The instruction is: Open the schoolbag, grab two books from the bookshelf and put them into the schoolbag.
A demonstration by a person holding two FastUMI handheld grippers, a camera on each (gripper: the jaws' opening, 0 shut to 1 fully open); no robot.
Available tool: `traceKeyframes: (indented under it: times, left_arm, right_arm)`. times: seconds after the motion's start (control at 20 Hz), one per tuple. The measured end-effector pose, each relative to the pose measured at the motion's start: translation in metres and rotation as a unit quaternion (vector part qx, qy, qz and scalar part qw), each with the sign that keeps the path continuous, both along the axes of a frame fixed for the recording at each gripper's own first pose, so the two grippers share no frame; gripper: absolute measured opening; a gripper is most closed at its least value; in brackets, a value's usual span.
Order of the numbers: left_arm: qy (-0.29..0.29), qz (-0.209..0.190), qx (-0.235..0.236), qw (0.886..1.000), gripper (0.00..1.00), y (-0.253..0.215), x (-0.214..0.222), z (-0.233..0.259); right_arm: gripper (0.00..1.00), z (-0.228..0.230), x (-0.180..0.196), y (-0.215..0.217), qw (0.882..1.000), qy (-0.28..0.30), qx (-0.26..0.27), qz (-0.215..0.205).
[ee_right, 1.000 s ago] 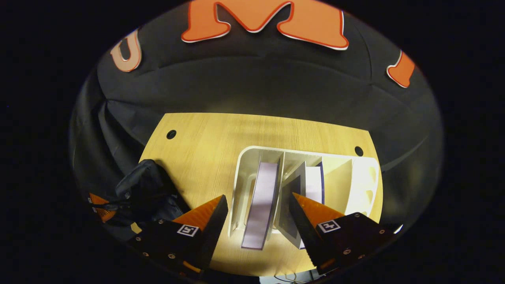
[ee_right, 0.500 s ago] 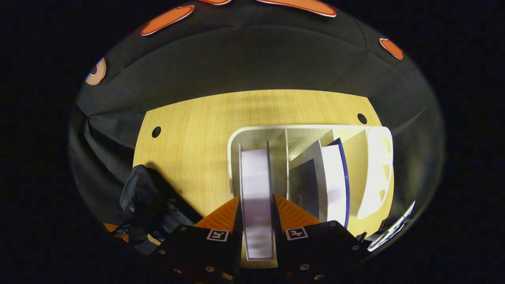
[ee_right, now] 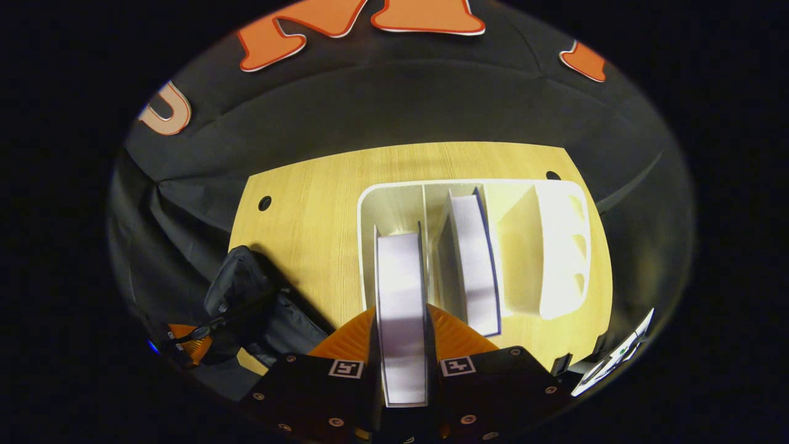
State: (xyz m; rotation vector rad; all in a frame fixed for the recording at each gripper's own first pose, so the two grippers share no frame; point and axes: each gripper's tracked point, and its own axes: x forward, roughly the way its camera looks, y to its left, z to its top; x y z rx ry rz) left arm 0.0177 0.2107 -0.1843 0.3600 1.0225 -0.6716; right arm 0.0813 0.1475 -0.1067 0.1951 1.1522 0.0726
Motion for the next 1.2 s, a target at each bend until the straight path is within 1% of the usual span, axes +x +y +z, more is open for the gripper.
traceKeyframes:
  times: [0.15, 0.2, 0.35, 0.55, 0.65, 0.7, 0.95, 1.1, 1.2]
  left_arm:
    - [0.004, -0.009, 0.002, 1.000, 0.05, -0.002, -0.003, -0.001]
    - [0.004, -0.010, 0.000, 1.000, 0.05, -0.004, -0.004, -0.002]
    - [0.005, -0.004, -0.008, 1.000, 0.05, -0.008, -0.004, -0.004]
    - [0.005, -0.012, -0.020, 1.000, 0.05, -0.010, -0.004, -0.004]
    - [0.003, -0.012, -0.025, 1.000, 0.05, -0.010, -0.002, -0.002]
    - [0.004, -0.010, -0.027, 1.000, 0.05, -0.007, -0.003, -0.001]
    - [0.006, 0.002, -0.041, 0.999, 0.05, -0.005, -0.001, 0.002]
    - [0.003, 0.005, -0.046, 0.999, 0.05, -0.006, -0.003, 0.003]
    - [-0.002, 0.005, -0.051, 0.999, 0.05, -0.008, -0.003, 0.007]
  right_arm:
    - [0.30, 0.023, -0.030, -0.011, 1.000, -0.016, 0.014, -0.007]
    - [0.30, 0.026, -0.040, -0.011, 1.000, -0.021, 0.020, -0.003]
    - [0.30, 0.033, -0.062, -0.009, 0.998, -0.037, 0.049, -0.012]
    - [0.30, 0.041, -0.096, 0.003, 0.993, -0.050, 0.100, -0.024]
    - [0.31, 0.042, -0.108, 0.004, 0.992, -0.062, 0.106, -0.026]
    - [0.30, 0.041, -0.115, 0.001, 0.991, -0.064, 0.115, -0.034]
    - [0.30, 0.051, -0.154, 0.005, 0.975, -0.085, 0.193, -0.070]
    - [0.30, 0.033, -0.166, 0.038, 0.962, -0.070, 0.251, -0.081]
    - [0.29, 0.021, -0.173, 0.068, 0.951, -0.056, 0.293, -0.077]
